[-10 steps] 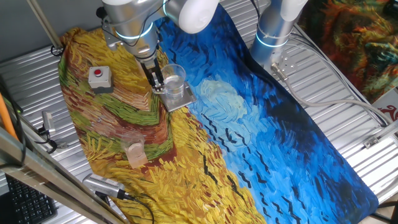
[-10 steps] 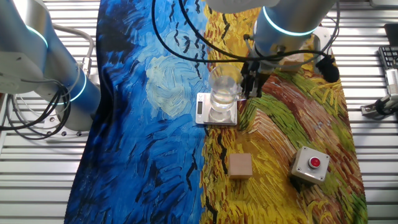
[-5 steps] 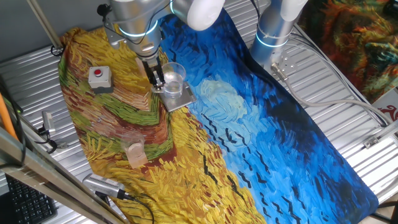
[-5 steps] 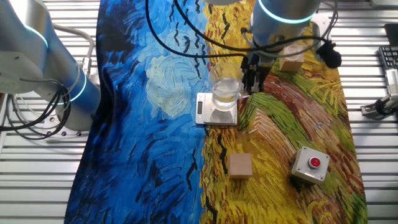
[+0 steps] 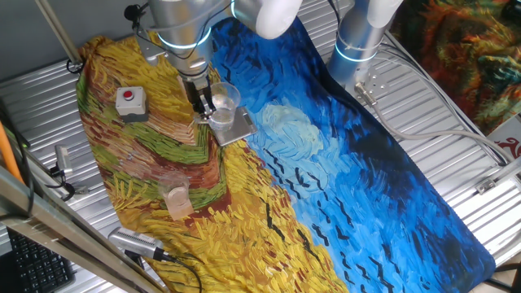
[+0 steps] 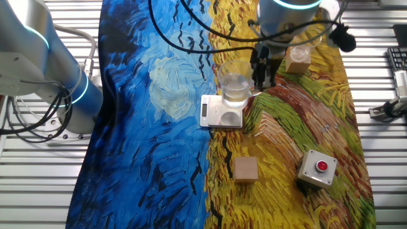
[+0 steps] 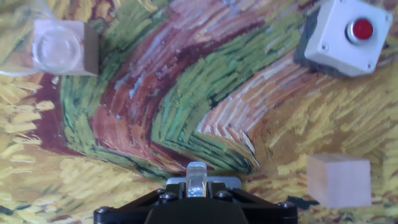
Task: Pour the water from one cup into another empty cup
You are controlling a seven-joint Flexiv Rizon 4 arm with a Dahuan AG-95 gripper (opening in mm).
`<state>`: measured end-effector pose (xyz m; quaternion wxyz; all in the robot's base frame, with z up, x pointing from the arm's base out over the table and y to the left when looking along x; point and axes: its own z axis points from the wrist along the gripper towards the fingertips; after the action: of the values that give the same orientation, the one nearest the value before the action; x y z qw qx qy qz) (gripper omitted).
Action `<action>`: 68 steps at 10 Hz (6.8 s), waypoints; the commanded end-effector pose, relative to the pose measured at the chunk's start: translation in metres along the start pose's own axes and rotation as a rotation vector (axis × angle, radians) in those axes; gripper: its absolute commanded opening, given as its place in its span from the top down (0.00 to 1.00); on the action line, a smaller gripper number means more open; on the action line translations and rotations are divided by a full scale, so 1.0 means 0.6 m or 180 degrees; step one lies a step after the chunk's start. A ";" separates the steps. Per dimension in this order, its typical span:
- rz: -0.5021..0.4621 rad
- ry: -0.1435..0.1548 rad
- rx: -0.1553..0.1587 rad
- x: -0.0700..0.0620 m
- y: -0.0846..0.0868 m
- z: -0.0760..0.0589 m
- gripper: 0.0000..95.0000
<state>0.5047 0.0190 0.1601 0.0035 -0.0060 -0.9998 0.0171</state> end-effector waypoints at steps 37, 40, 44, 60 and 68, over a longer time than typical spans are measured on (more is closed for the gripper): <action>-0.0108 -0.0062 -0.0138 -0.079 0.226 -0.084 1.00; -0.0094 -0.0045 -0.0153 -0.085 0.244 -0.092 1.00; -0.0094 -0.0058 -0.0187 -0.095 0.267 -0.087 1.00; -0.0289 -0.0093 -0.0171 -0.094 0.272 -0.079 1.00; -0.0927 -0.0134 -0.0271 -0.094 0.272 -0.079 1.00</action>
<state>0.5671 0.1846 0.2014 -0.0106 0.1401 -0.9897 -0.0261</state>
